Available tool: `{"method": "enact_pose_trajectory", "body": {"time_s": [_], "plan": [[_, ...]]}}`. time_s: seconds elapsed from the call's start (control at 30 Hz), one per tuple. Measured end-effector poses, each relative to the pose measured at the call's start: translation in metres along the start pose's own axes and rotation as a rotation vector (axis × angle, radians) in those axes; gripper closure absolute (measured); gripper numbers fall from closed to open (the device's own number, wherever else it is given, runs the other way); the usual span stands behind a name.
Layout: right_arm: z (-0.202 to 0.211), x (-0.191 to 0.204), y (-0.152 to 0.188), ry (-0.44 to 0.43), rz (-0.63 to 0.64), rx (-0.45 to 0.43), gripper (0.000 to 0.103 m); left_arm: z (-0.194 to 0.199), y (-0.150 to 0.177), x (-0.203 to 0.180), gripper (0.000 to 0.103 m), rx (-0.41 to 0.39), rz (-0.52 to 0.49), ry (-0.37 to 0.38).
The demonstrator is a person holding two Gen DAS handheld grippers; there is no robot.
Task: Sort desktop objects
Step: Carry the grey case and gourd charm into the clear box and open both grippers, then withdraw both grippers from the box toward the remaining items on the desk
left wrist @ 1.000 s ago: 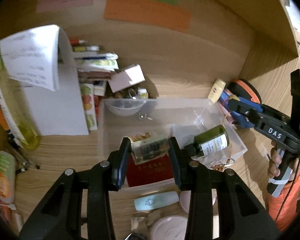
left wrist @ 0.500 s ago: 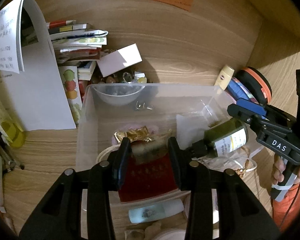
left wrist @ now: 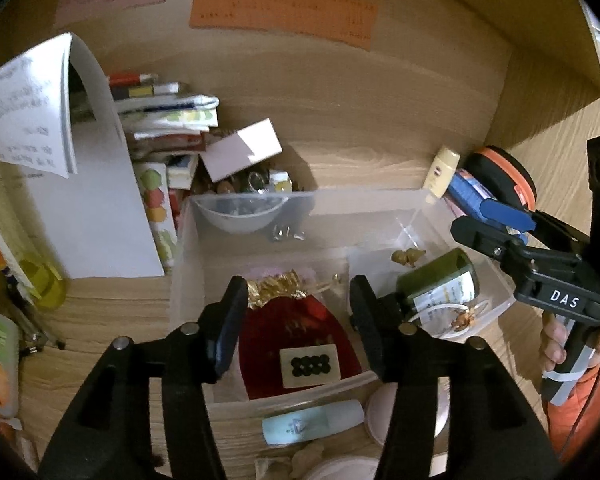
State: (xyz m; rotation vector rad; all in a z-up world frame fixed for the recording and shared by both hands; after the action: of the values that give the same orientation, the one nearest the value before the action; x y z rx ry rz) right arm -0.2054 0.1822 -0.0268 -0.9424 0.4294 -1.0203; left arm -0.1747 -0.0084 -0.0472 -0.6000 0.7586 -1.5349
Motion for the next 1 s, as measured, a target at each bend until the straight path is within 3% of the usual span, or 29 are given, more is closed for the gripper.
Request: {"method": "enact_pose_trajectory", "body": {"time_s": [0.13, 0.37, 0.43, 0.5, 0.8, 1.0], "plan": [[0.010, 0.007, -0.005, -0.002, 0.010, -0.014, 0.021, 0.012, -0.003, 0.000, 0.040, -0.029, -0.007, -0.015], [0.034, 0.022, -0.007, -0.022, 0.025, -0.042, 0.015, 0.039, -0.001, -0.001, 0.028, -0.097, -0.047, -0.067], [0.042, 0.026, -0.004, -0.027, 0.025, -0.047, 0.013, 0.046, 0.000, 0.003, 0.017, -0.100, -0.044, -0.072], [0.049, 0.030, 0.000, -0.031, 0.027, -0.049, 0.011, 0.054, 0.002, 0.008, 0.013, -0.115, -0.031, -0.084], [0.072, 0.055, 0.032, -0.038, 0.073, -0.028, 0.007, 0.086, 0.024, 0.052, 0.009, -0.134, 0.007, -0.172], [0.087, 0.075, 0.051, -0.107, 0.079, -0.028, 0.006, 0.090, 0.049, 0.082, 0.008, -0.074, 0.025, -0.231]]}}
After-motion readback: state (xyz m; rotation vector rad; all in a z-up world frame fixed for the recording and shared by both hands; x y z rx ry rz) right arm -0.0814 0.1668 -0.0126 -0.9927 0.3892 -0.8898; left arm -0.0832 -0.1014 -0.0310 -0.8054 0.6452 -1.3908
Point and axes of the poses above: each gripper's, at about its wrist camera, not at the fingertips, and z roughly against the way its jaws point, x to its left, y to its underside, the point moved 1 cm from there along -z, roughly the way its jaws point, and after that the axes turned 8 degrees about -y, right-handed, at the moved point
